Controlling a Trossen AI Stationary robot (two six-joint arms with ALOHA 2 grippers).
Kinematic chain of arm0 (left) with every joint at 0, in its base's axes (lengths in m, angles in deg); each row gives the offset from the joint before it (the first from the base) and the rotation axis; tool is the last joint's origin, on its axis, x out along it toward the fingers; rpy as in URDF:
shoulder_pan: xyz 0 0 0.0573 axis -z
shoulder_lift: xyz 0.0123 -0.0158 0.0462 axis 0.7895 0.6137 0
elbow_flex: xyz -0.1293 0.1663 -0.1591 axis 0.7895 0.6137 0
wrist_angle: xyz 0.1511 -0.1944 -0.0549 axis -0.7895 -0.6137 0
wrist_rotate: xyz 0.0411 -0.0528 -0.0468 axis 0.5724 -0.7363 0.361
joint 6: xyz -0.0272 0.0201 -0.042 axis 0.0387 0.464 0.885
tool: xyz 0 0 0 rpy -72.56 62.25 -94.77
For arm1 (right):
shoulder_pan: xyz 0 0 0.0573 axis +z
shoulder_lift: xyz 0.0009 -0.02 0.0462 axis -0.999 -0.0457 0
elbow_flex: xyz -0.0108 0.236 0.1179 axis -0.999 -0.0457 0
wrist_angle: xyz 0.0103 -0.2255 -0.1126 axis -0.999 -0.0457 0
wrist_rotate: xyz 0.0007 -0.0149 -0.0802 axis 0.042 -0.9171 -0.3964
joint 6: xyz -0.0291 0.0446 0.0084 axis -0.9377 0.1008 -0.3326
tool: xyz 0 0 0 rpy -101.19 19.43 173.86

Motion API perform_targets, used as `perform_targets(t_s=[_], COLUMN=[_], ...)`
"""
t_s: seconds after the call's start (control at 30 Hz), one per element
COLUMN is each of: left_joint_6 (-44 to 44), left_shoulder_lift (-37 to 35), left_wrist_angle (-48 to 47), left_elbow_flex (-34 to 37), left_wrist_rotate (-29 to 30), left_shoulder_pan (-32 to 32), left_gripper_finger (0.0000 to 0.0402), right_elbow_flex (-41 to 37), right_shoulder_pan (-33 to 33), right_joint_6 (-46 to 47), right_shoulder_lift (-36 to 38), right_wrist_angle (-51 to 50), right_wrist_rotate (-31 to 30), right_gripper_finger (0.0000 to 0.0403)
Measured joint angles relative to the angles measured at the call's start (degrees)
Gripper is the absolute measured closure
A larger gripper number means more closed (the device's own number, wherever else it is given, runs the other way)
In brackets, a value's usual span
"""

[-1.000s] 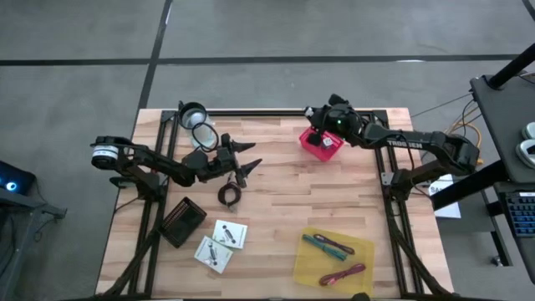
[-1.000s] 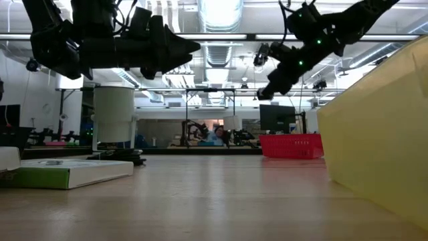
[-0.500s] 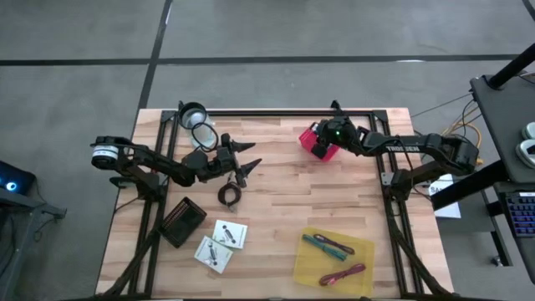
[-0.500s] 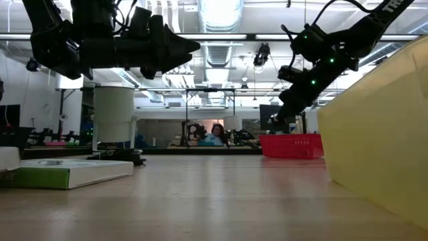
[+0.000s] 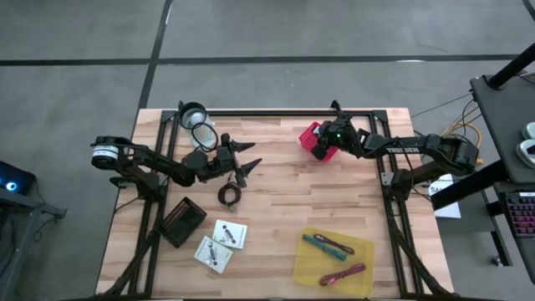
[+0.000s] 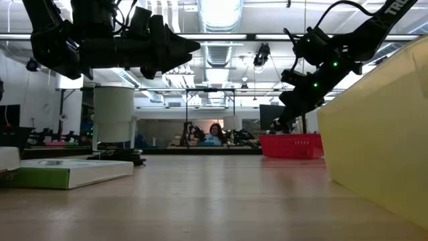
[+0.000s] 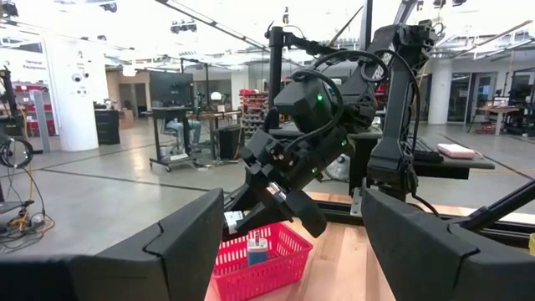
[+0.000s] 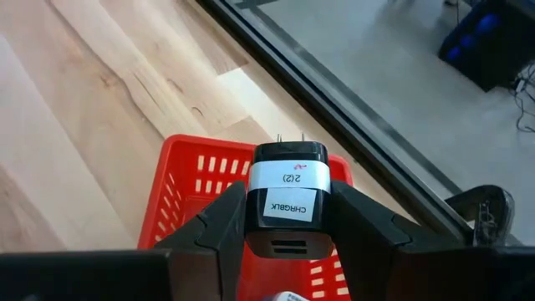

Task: Pick and place items into bin
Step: Put the black charger adapter into the orange bin

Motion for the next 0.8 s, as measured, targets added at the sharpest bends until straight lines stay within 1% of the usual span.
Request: perform_targets(t_s=[0.13,0.27,0.37,0.5,0.7,0.8], left_joint_6=[0.0,0.0,0.0,0.0,0.0,0.0], left_shoulder_lift=[0.0,0.0,0.0,0.0,0.0,0.0], left_wrist_angle=[0.0,0.0,0.0,0.0,0.0,0.0], left_elbow_flex=[0.0,0.0,0.0,0.0,0.0,0.0], left_wrist_rotate=[0.0,0.0,0.0,0.0,0.0,0.0], left_shoulder_pan=[0.0,0.0,0.0,0.0,0.0,0.0], left_gripper_finger=[0.0135,0.0135,0.0135,0.0135,0.0135,0.0135], right_elbow_flex=[0.0,0.0,0.0,0.0,0.0,0.0], right_shoulder_pan=[0.0,0.0,0.0,0.0,0.0,0.0], right_joint_6=[0.0,0.5,1.2,2.2,3.3,3.4], right_shoulder_lift=[0.0,0.0,0.0,0.0,0.0,0.0], right_wrist_angle=[0.0,0.0,-0.2,-3.1,-5.1,-6.0], right_wrist_rotate=[0.1,2.9,3.2,3.3,7.4,7.5], right_gripper_finger=[0.0269,0.0269,0.0269,0.0269,0.0269,0.0269])
